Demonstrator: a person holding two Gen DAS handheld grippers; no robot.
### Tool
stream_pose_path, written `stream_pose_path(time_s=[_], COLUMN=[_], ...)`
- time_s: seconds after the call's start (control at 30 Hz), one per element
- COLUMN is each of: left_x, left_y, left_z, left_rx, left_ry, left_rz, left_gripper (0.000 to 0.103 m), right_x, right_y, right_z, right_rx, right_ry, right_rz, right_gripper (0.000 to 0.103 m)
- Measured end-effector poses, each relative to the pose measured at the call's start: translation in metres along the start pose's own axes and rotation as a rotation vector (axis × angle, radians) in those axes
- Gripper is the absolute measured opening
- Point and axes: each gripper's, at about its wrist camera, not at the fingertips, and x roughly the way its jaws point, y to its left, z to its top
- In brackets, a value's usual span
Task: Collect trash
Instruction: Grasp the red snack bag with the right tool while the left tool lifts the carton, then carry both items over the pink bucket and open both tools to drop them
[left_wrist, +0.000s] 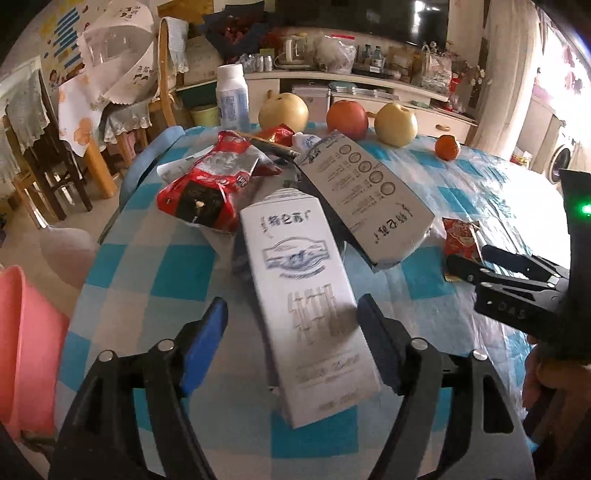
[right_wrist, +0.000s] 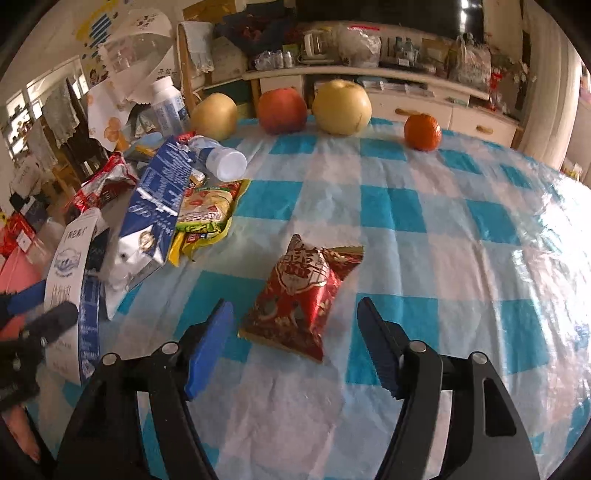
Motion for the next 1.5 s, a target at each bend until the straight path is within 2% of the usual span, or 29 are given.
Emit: stream_pose_path(time_s=[0.07, 0.13, 0.17, 0.23, 0.27, 0.33, 0.57, 0.77, 0.87, 1.0, 1.07, 1.3, 1.4, 1.5], left_x=[0.004, 0.01, 0.013, 0.014, 0.014, 0.011, -0.002, -0.026, -0.037, -0.049, -0.058, -0.079, -0.087, -0.093], left_y=[-0.006, -0.007, -0.006, -0.004, -0.004, -0.002, 0.019, 0.046, 0.067, 0.101, 0.129, 0.224, 0.272, 0.308], left_z=[0.0, 0.0, 0.0, 0.0, 0.0, -0.001, 0.002, 0.01, 0.014, 0.018, 0.018, 0.007, -0.005, -0.018], left_rx=[0.023, 0.027, 0.017, 0.016, 0.027, 0.03, -0.023, -0.088, -0.132, -0.193, -0.246, -0.428, -0.526, -0.601], left_ry=[-0.002, 0.009, 0.014, 0.014, 0.01, 0.004, -0.017, -0.076, -0.102, -0.132, -0.148, -0.173, -0.171, -0.166], left_rz=[0.052, 0.079, 0.076, 0.078, 0.088, 0.091, 0.03, -0.002, 0.007, 0.057, 0.086, 0.176, 0.213, 0.246], left_gripper=[0.074, 0.073, 0.071, 0.064, 0.055, 0.054, 0.054, 0.054, 0.054, 0.054, 0.054, 0.054, 0.054, 0.054], right_x=[0.004, 0.004, 0.004, 0.003, 0.002, -0.002, -0.02, -0.053, -0.068, -0.092, -0.1, -0.112, -0.111, -0.106], right_y=[0.003, 0.004, 0.004, 0.002, 0.001, -0.001, -0.004, 0.004, 0.019, 0.06, 0.086, 0.227, 0.289, 0.337], right_z=[0.002, 0.003, 0.003, 0.002, 0.002, 0.002, -0.003, -0.007, -0.008, -0.005, -0.002, -0.001, 0.002, 0.003], right_rx=[-0.014, -0.03, -0.034, -0.032, -0.029, -0.023, 0.011, 0.031, 0.021, -0.029, -0.065, -0.252, -0.335, -0.396], right_ry=[0.0, -0.004, -0.005, -0.007, -0.011, -0.023, -0.065, -0.131, -0.151, -0.193, -0.203, -0.173, -0.157, -0.143], right_rz=[-0.036, -0.063, -0.068, -0.066, -0.067, -0.068, -0.052, 0.027, 0.074, 0.143, 0.184, 0.41, 0.489, 0.532], right_gripper=[0.069, 0.056, 0.048, 0.044, 0.043, 0.036, 0.032, 0.032, 0.032, 0.032, 0.032, 0.032, 0.032, 0.032])
